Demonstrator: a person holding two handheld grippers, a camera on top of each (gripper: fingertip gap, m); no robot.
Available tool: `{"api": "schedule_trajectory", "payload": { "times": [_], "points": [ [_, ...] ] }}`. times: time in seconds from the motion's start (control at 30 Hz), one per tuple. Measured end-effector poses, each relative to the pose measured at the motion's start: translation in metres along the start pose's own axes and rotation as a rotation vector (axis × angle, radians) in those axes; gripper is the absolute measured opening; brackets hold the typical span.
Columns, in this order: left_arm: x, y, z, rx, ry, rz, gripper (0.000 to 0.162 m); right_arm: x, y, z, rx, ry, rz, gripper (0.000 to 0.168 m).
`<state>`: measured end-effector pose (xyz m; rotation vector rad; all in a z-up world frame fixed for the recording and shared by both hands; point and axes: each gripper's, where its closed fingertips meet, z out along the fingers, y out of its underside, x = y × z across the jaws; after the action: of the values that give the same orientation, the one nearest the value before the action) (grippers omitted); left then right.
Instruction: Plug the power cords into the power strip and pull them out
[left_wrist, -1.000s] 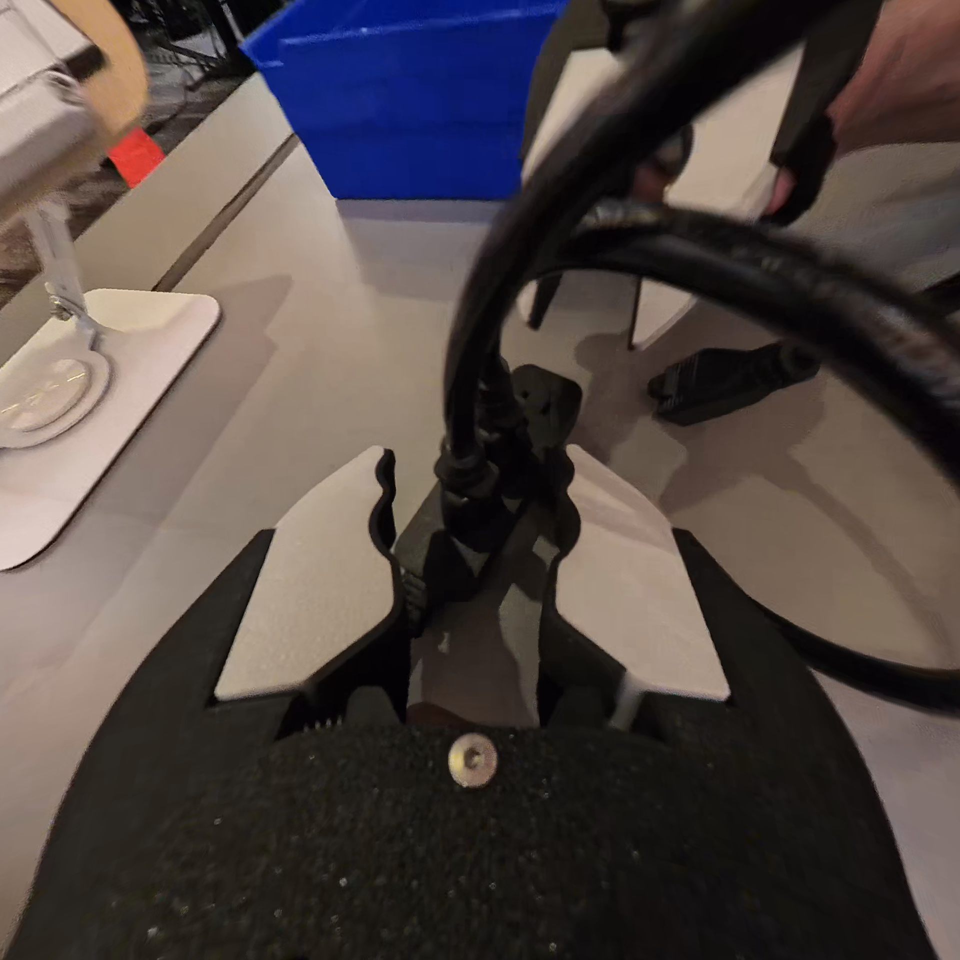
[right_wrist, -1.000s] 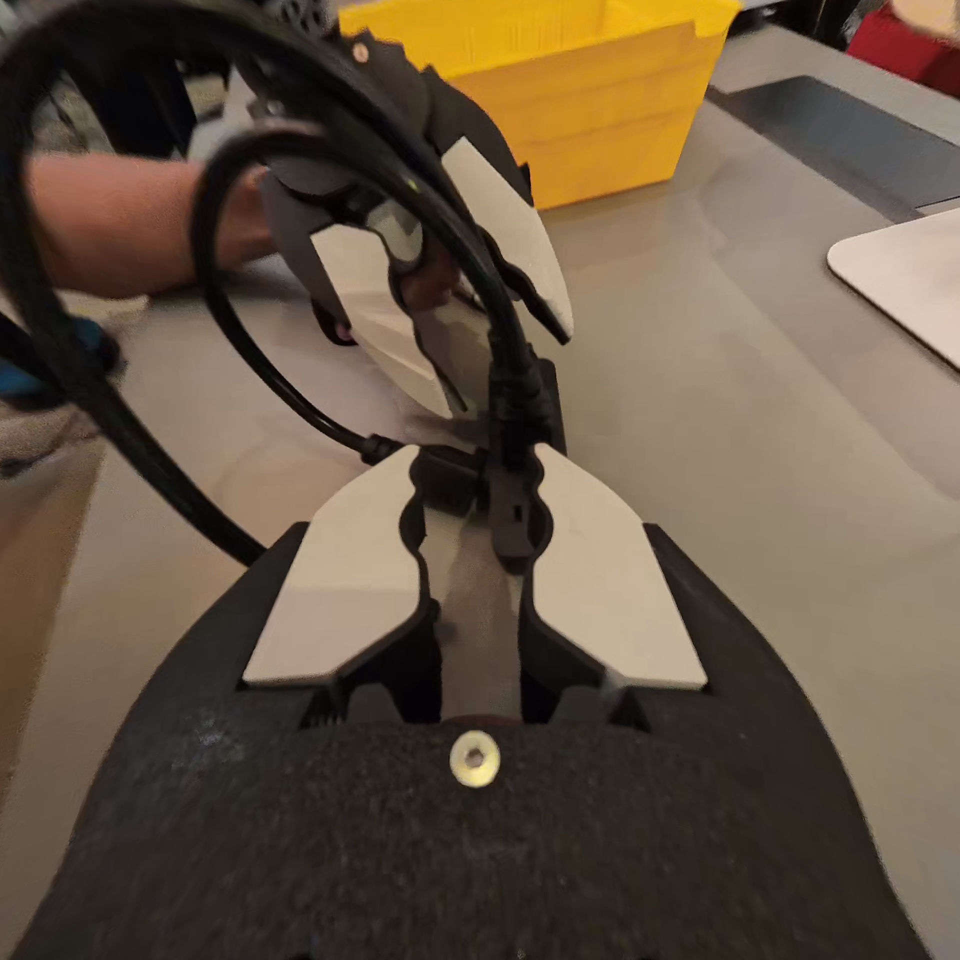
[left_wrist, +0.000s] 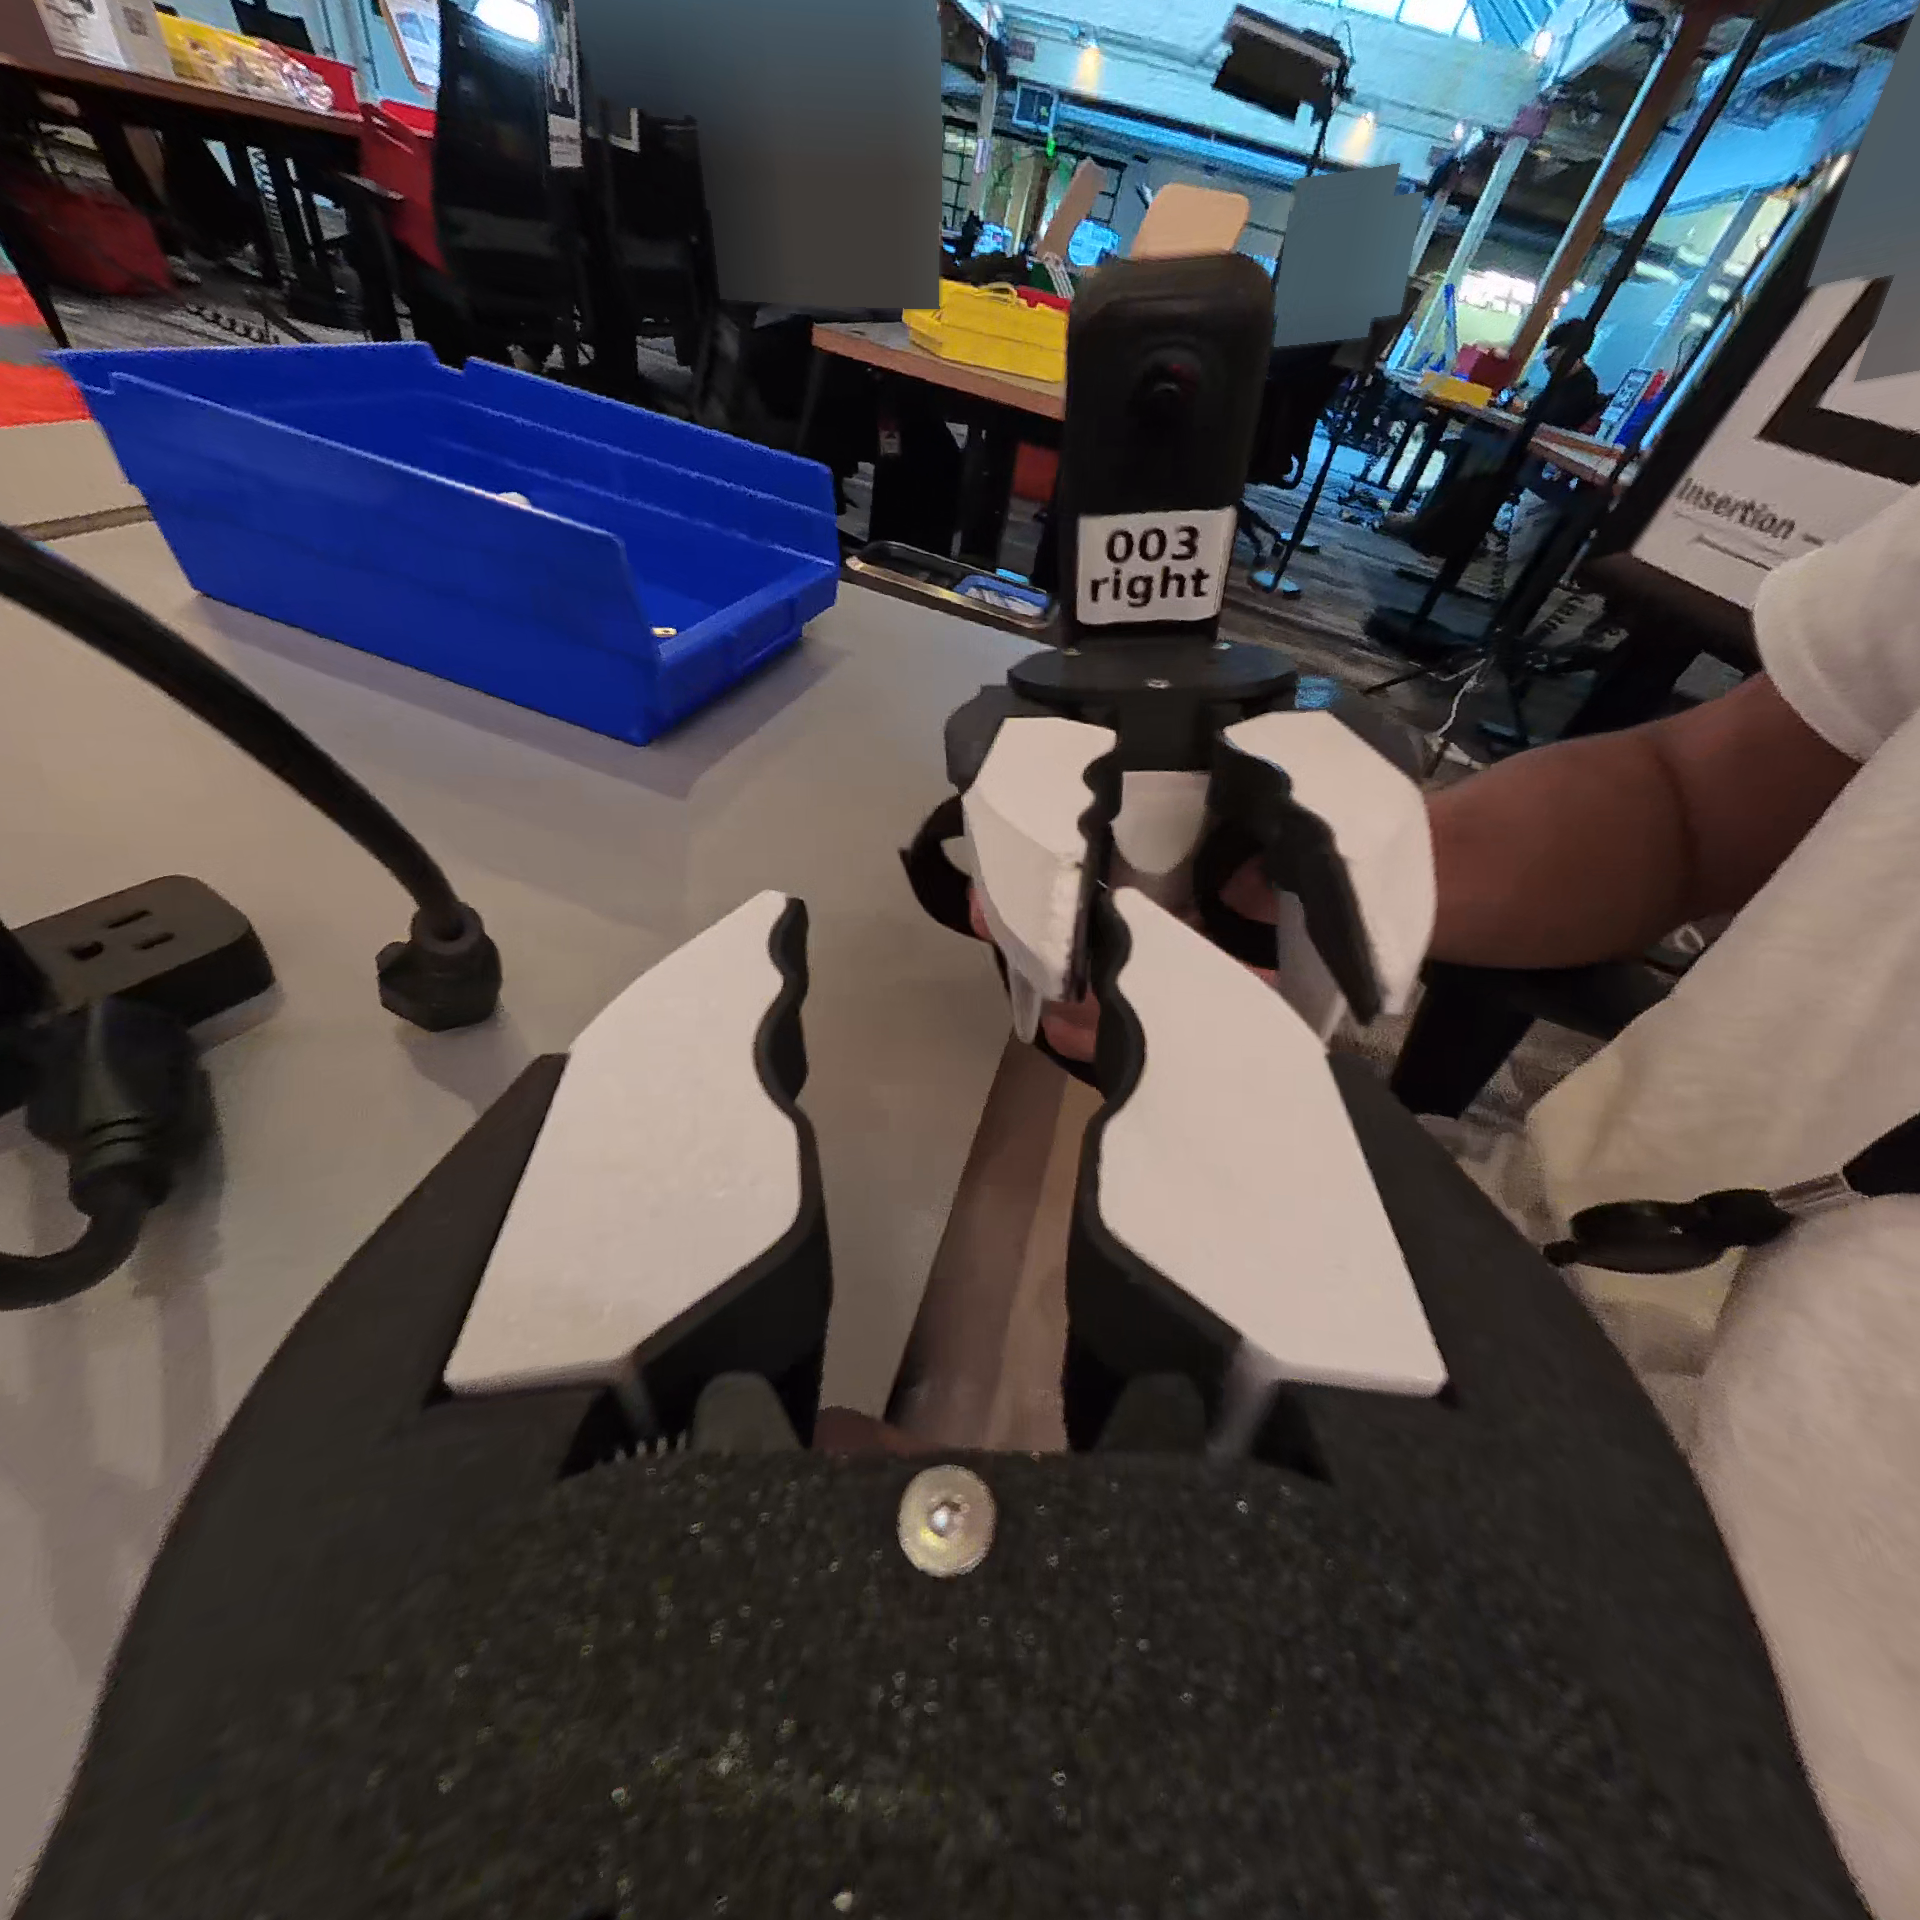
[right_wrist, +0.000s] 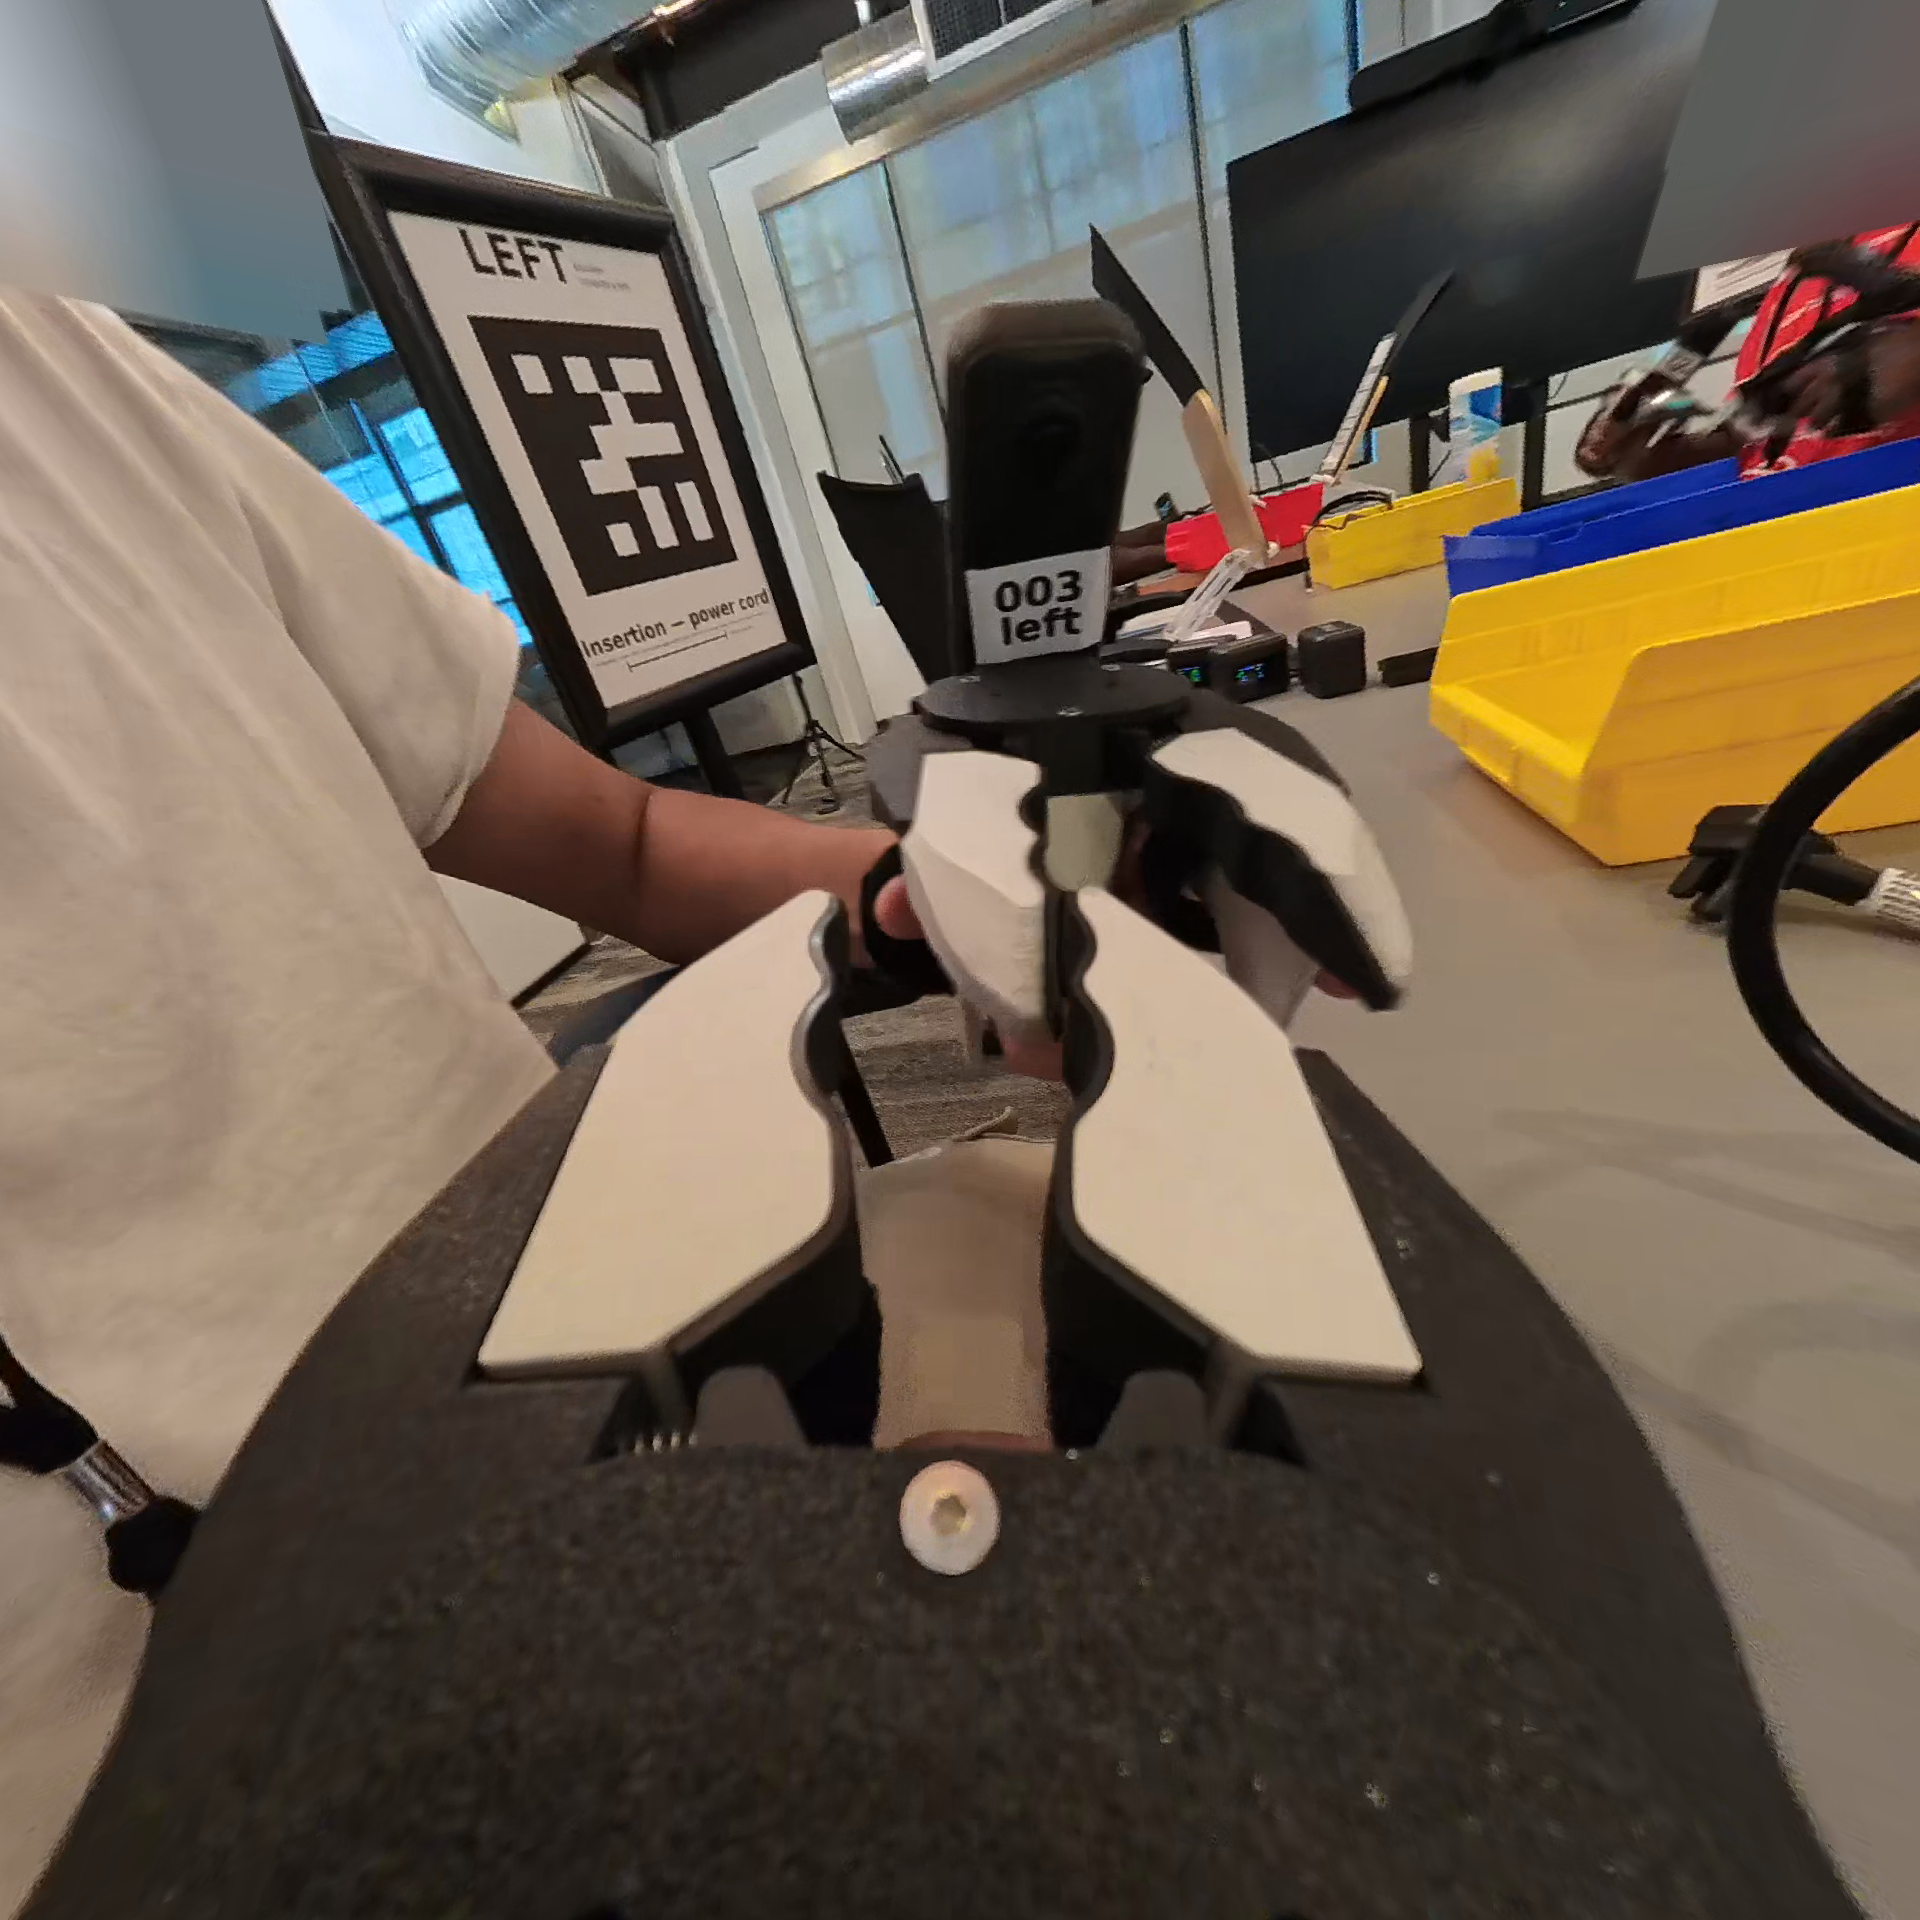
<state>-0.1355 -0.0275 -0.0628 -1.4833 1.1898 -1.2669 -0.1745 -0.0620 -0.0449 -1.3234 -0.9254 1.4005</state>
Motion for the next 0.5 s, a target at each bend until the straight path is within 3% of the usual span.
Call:
{"api": "schedule_trajectory", "payload": {
  "times": [0.13,0.27,0.5],
  "points": [
    [-0.013,0.005,0.0,-0.007,-0.013,-0.03,0.052,0.006,0.005,0.0,-0.023,0.031,0.014,0.052],
    [-0.015,0.01,0.001,-0.02,-0.017,0.002,0.032,0.012,0.011,0.001,-0.057,0.055,0.037,0.065],
    [-0.022,0.018,0.002,-0.063,-0.001,-0.017,0.044,0.015,0.026,0.0,-0.191,0.097,-0.041,0.067]
  ]
}}
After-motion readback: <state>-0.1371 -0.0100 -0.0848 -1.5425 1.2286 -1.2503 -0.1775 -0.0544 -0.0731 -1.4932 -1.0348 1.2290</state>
